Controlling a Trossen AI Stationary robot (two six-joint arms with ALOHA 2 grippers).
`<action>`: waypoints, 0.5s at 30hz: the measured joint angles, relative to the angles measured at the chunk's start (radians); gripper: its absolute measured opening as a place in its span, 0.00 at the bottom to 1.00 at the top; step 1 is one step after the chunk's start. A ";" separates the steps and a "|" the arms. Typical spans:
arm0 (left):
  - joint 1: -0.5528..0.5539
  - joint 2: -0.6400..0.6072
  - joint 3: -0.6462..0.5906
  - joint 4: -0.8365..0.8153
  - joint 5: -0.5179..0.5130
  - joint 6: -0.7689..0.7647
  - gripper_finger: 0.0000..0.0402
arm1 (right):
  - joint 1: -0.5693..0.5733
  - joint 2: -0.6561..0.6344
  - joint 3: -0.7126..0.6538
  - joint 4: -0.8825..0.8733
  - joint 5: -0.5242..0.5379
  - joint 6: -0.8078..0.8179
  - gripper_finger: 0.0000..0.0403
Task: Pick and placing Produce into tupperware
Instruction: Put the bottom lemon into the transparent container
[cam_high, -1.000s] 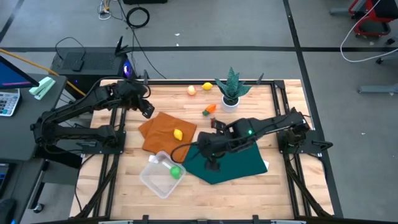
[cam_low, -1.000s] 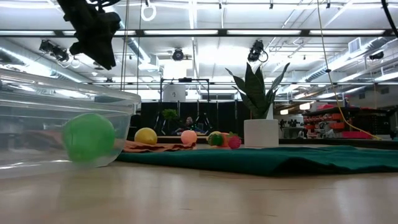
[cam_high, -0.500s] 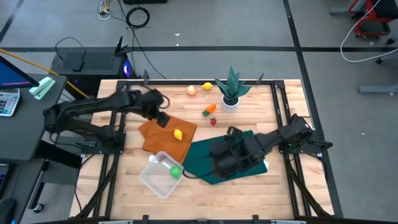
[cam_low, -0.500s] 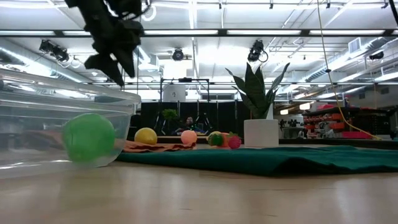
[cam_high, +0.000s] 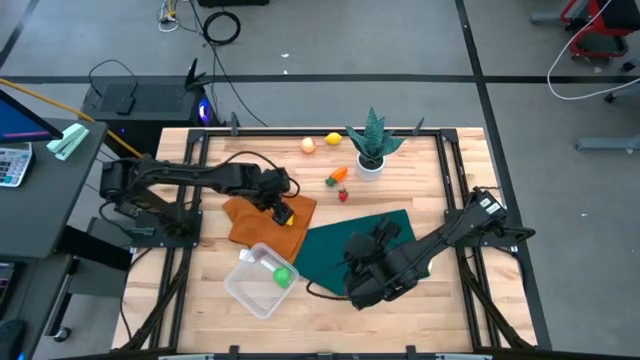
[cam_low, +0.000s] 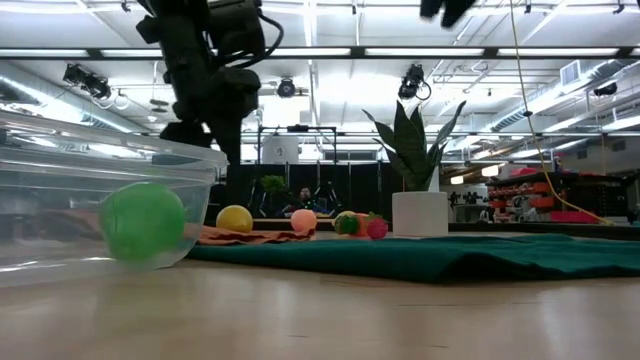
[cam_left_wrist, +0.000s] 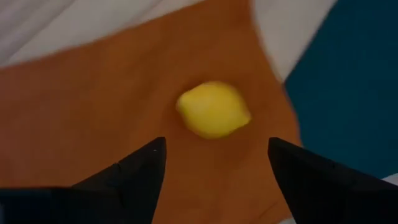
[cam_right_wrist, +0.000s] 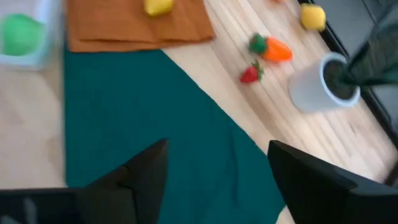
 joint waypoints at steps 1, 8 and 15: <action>-0.001 0.001 0.000 0.010 0.001 0.015 0.74 | -0.002 0.000 -0.022 0.004 -0.001 0.028 0.62; 0.004 0.010 0.000 0.067 0.003 -0.015 0.82 | -0.011 0.001 -0.096 0.026 -0.039 0.149 0.74; 0.003 0.010 0.000 0.072 0.003 -0.042 0.88 | -0.062 -0.003 -0.095 0.030 -0.046 0.155 0.78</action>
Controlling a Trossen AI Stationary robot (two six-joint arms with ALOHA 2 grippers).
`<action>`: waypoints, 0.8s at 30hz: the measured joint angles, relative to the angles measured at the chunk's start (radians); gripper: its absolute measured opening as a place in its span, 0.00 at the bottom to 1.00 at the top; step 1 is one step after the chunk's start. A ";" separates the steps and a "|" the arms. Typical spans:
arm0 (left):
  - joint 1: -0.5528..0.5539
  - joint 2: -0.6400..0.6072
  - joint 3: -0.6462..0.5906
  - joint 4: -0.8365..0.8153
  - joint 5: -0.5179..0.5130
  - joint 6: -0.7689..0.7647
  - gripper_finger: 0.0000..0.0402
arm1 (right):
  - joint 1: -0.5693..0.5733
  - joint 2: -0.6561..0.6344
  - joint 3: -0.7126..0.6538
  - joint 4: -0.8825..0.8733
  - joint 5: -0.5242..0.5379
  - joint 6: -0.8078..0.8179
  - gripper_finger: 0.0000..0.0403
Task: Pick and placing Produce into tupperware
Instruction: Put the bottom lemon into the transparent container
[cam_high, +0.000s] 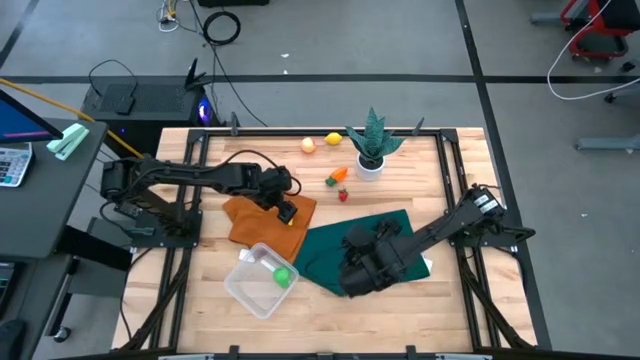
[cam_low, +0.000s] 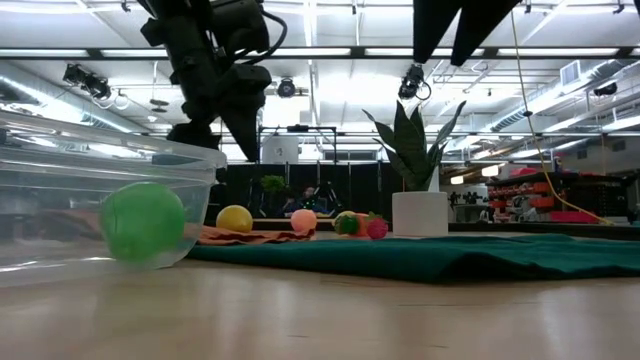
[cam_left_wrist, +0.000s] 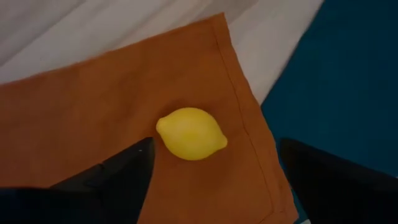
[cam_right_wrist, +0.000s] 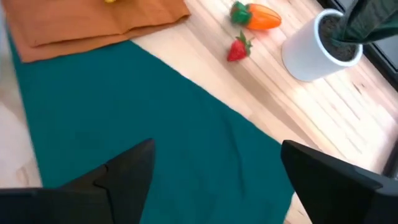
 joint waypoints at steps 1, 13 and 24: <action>0.000 0.000 0.000 -0.001 -0.002 -0.001 0.89 | -0.009 -0.002 0.000 -0.002 -0.009 0.000 0.79; -0.011 0.054 0.000 -0.016 -0.018 -0.167 0.99 | -0.059 -0.047 -0.085 -0.030 -0.042 0.047 0.78; -0.031 0.156 0.000 0.000 -0.043 -0.381 0.99 | -0.023 -0.353 -0.459 0.000 -0.082 0.150 0.78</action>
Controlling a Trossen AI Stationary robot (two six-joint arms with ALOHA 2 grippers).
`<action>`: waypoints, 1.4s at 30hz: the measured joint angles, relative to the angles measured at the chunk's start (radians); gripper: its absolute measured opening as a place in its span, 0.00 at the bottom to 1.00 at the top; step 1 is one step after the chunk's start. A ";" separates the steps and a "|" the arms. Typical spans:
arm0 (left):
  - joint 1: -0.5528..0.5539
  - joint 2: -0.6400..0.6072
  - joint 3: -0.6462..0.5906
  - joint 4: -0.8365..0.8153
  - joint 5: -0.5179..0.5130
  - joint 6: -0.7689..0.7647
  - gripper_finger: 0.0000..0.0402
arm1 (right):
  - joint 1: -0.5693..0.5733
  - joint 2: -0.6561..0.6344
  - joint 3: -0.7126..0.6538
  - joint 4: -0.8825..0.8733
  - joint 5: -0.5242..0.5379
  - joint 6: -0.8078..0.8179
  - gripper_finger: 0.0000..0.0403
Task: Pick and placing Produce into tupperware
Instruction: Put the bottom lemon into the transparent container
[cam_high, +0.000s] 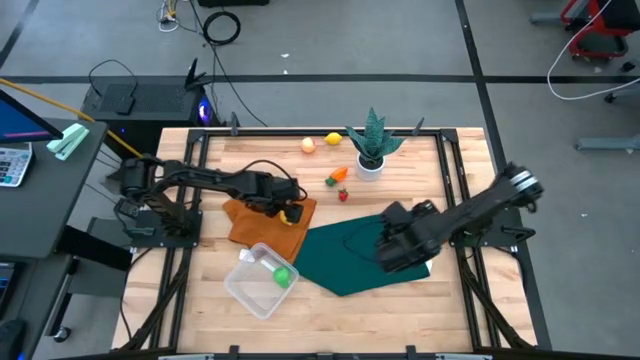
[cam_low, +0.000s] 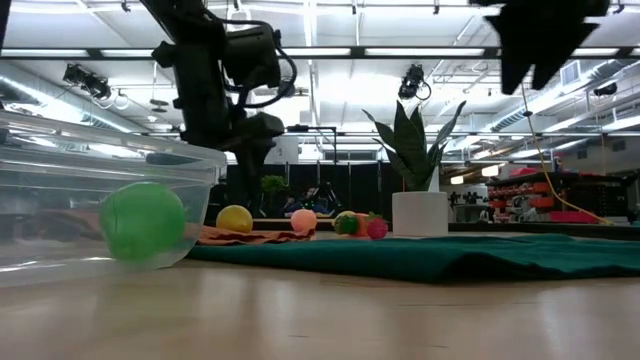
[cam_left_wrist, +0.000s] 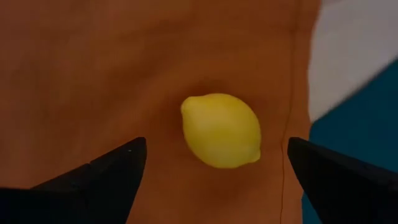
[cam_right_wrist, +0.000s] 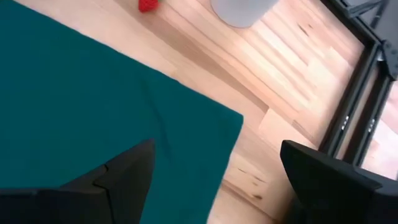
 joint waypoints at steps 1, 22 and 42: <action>0.000 0.004 0.000 0.003 -0.002 -0.010 0.99 | 0.004 -0.035 -0.030 0.012 0.003 0.000 0.78; -0.016 0.005 0.003 0.037 -0.008 -0.184 0.95 | 0.074 -0.329 -0.257 0.245 0.038 -0.088 0.78; -0.014 0.065 0.003 0.057 -0.013 -0.100 0.92 | 0.074 -0.328 -0.256 0.325 0.036 -0.109 0.78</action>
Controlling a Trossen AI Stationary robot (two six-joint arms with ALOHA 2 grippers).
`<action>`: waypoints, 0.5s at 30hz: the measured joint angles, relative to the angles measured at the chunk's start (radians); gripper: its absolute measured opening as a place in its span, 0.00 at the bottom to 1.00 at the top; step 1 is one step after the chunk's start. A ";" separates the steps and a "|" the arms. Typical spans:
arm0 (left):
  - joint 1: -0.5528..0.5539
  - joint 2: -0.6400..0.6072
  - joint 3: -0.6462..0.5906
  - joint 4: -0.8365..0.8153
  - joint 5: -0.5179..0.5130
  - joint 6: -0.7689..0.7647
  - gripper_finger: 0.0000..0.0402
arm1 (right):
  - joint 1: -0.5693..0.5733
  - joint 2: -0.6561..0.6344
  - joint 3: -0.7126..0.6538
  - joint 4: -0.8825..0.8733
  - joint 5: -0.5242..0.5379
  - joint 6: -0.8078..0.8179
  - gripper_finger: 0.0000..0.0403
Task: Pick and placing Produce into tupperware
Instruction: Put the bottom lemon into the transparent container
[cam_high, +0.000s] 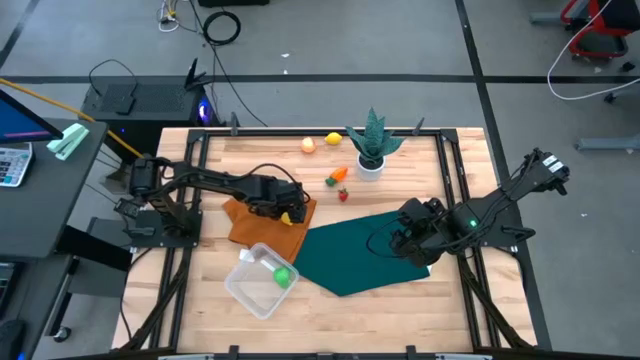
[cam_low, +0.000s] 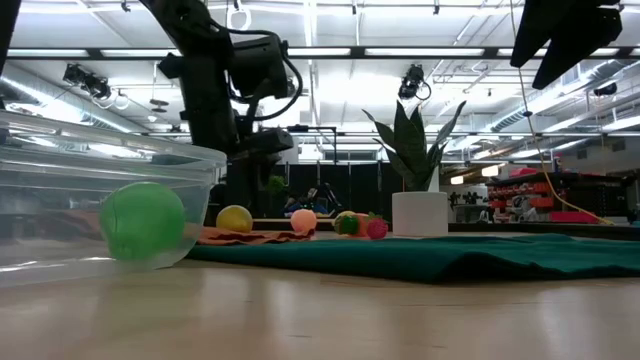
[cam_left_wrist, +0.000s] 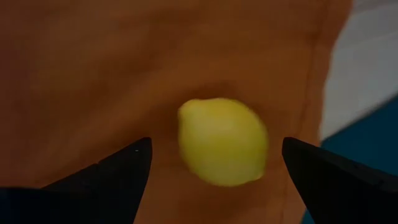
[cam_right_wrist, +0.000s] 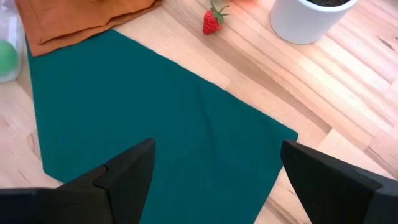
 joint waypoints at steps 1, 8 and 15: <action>0.000 0.002 0.000 0.000 0.000 0.001 0.92 | 0.000 0.001 0.000 0.001 -0.001 0.000 0.78; 0.000 0.001 0.000 0.011 -0.004 0.031 0.92 | 0.000 0.000 0.000 0.010 -0.002 0.000 0.78; 0.000 0.001 0.000 0.011 -0.004 0.035 0.92 | 0.000 0.000 0.000 0.013 -0.002 0.000 0.78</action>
